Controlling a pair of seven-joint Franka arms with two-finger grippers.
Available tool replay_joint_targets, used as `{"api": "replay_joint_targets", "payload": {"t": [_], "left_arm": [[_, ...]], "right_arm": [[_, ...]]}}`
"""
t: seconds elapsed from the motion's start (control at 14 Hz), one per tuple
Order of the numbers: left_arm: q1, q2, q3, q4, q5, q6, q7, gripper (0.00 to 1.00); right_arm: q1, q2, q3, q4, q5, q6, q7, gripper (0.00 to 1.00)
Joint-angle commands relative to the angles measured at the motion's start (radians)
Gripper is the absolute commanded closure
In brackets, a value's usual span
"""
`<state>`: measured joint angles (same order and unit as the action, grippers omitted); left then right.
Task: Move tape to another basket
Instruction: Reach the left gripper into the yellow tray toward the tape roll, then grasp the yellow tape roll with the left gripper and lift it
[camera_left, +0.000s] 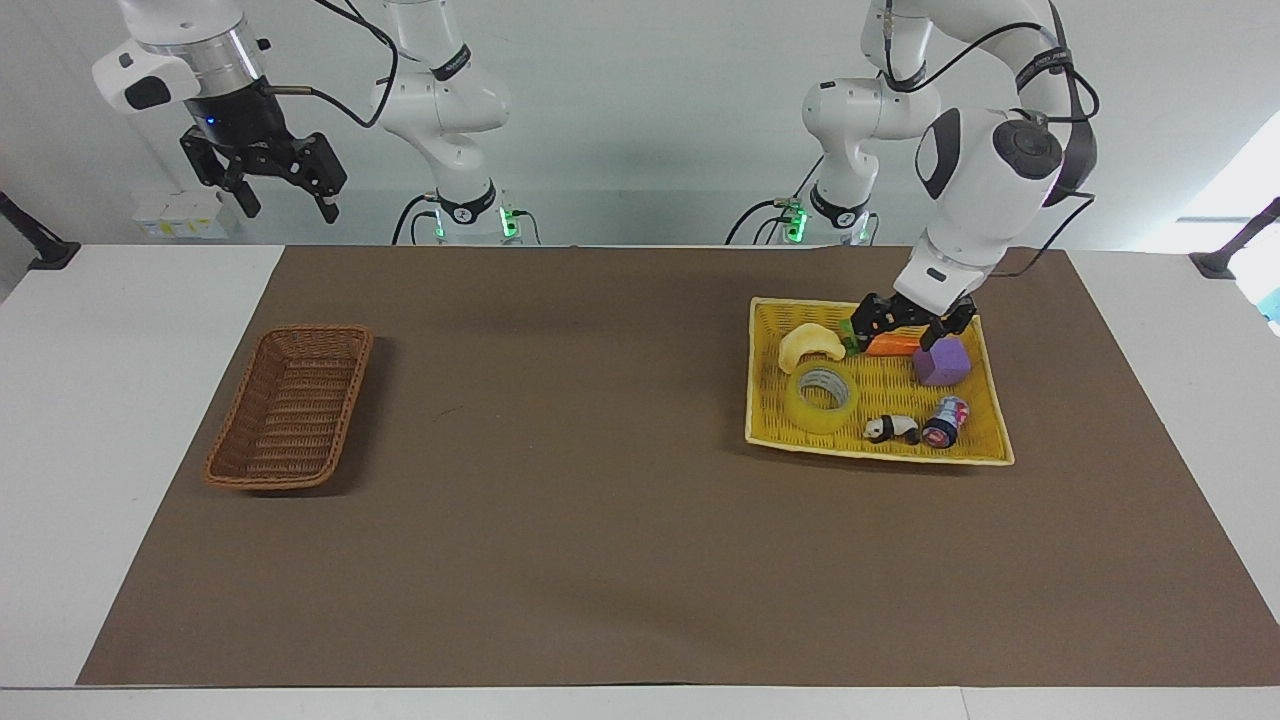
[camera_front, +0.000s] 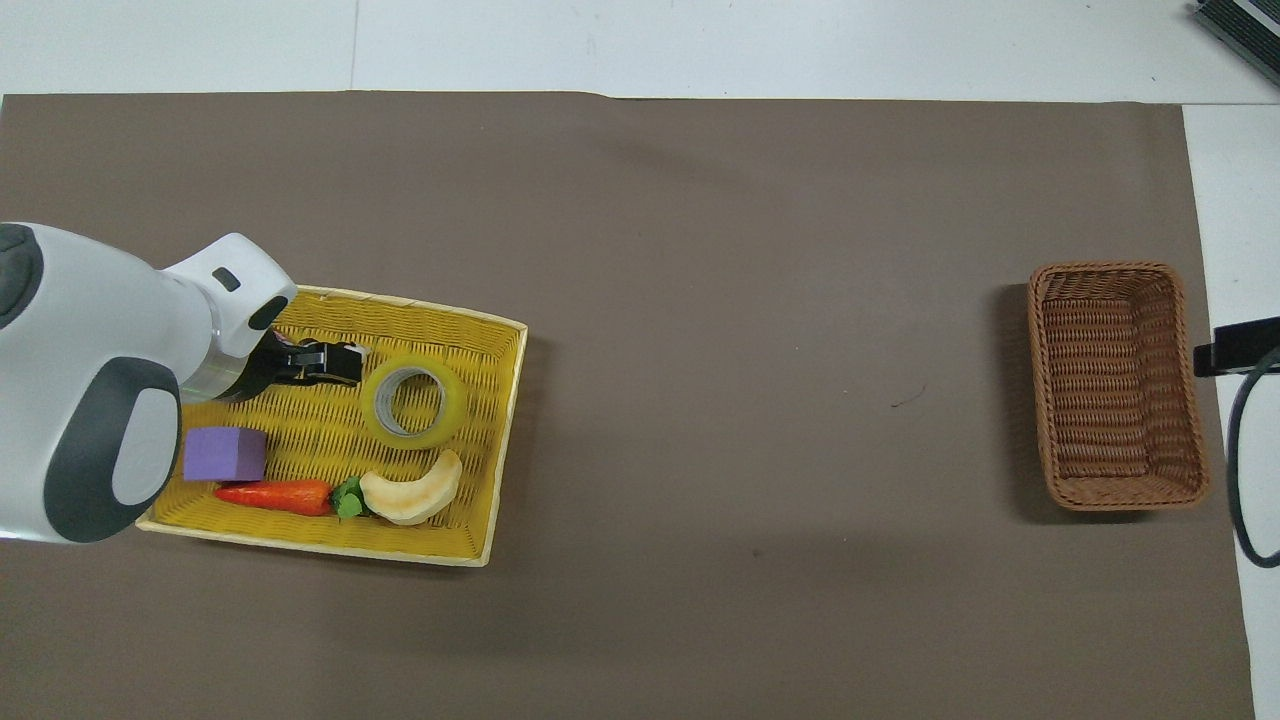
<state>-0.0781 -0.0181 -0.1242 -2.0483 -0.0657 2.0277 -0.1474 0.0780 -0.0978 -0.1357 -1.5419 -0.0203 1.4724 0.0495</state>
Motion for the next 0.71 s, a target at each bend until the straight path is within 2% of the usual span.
{"api": "replay_joint_targets", "payload": {"t": [0.0, 0.29, 0.5, 0.64], "left_arm": [[-0.003, 0.053, -0.005, -0.079, -0.013, 0.139, -0.006, 0.00], [-0.003, 0.075, -0.005, -0.174, -0.029, 0.279, -0.006, 0.01], [-0.006, 0.086, -0.005, -0.229, -0.054, 0.354, -0.006, 0.14], [-0.009, 0.076, -0.006, -0.248, -0.057, 0.355, -0.006, 0.17]], "right_arm": [[-0.006, -0.013, 0.005, -0.009, 0.003, 0.006, -0.022, 0.00], [-0.006, -0.013, 0.005, -0.009, 0.003, 0.006, -0.022, 0.00], [-0.006, -0.013, 0.005, -0.009, 0.003, 0.006, -0.022, 0.00], [-0.006, -0.013, 0.005, -0.009, 0.003, 0.006, -0.022, 0.00]]}}
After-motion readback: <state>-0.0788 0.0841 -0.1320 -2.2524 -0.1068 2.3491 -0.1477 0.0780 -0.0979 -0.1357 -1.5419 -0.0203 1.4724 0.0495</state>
